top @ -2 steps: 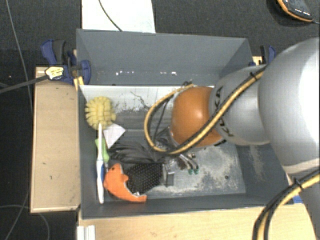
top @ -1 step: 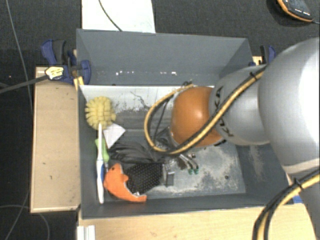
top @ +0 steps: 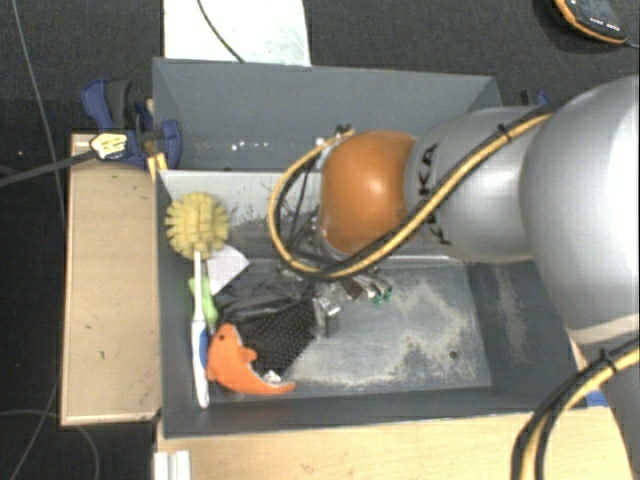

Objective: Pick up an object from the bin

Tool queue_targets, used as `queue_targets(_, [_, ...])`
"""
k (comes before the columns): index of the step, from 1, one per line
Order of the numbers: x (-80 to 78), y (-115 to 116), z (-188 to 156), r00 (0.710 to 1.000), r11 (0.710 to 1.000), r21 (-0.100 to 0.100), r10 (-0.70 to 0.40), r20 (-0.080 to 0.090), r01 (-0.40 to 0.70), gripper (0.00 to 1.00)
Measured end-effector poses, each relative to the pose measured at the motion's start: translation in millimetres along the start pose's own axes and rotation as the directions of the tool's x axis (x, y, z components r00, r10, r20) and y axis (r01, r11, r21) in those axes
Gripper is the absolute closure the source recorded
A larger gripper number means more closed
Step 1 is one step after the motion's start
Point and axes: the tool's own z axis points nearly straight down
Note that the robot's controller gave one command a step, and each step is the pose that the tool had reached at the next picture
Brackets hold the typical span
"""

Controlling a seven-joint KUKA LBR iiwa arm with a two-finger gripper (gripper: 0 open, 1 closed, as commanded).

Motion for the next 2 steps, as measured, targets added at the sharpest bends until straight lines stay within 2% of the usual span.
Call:
queue_targets(1, [0.0, 0.0, 0.0, 1.0, 1.0, 0.0, 0.001, 0.0, -0.001, 1.0])
queue_targets(2, [0.4, -0.3, -28.8, 1.0, 1.0, 0.001, -0.004, 0.003, 0.004, 1.0])
